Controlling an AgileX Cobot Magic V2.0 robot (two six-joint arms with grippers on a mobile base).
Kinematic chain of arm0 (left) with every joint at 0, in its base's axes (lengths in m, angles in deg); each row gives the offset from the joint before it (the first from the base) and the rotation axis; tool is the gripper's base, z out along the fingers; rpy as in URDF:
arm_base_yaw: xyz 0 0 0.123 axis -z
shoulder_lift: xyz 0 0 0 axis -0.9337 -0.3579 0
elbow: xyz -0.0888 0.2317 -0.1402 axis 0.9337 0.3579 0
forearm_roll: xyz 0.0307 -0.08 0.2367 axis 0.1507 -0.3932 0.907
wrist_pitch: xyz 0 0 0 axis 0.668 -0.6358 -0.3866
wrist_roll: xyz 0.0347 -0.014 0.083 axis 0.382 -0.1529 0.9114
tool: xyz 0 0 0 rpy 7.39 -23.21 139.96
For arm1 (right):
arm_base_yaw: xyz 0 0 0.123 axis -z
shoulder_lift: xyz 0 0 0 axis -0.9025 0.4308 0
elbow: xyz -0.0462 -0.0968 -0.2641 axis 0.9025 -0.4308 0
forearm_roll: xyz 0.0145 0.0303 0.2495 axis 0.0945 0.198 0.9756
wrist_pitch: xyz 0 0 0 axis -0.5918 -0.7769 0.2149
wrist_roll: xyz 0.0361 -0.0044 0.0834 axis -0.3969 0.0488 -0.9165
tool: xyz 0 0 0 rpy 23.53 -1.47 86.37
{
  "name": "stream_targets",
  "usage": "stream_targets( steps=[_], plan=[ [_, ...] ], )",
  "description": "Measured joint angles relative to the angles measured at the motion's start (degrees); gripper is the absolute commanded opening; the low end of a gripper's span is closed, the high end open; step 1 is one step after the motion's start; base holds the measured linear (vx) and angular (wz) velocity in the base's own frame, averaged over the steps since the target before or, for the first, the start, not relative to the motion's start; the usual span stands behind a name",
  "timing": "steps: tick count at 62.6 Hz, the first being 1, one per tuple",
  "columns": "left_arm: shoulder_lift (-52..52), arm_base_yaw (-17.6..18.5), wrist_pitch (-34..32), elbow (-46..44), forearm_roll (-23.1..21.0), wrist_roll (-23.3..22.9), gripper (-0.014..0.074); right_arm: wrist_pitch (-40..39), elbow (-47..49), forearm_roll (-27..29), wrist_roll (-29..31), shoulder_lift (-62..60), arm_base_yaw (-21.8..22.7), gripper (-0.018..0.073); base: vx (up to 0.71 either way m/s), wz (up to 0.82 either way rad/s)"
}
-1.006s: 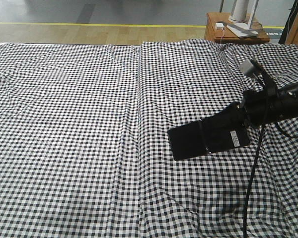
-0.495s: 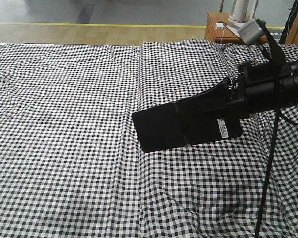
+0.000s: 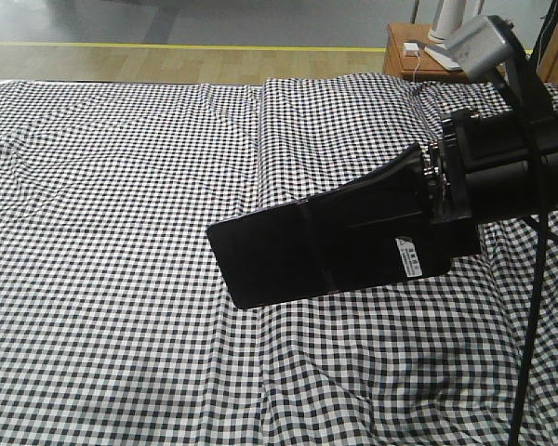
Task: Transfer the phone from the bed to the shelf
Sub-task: 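Lift the phone with the right gripper up off the bed, then hold the phone in the right gripper while the base turns away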
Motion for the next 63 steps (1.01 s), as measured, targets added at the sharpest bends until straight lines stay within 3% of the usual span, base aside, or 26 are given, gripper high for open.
stream_targets(
  steps=[63],
  plan=[
    [0.0, 0.0, 0.0, 0.0, 0.0, 0.0, 0.0001, -0.05, -0.12, -0.05, -0.05, 0.0, -0.23, -0.0002, 0.0, 0.0]
  ],
)
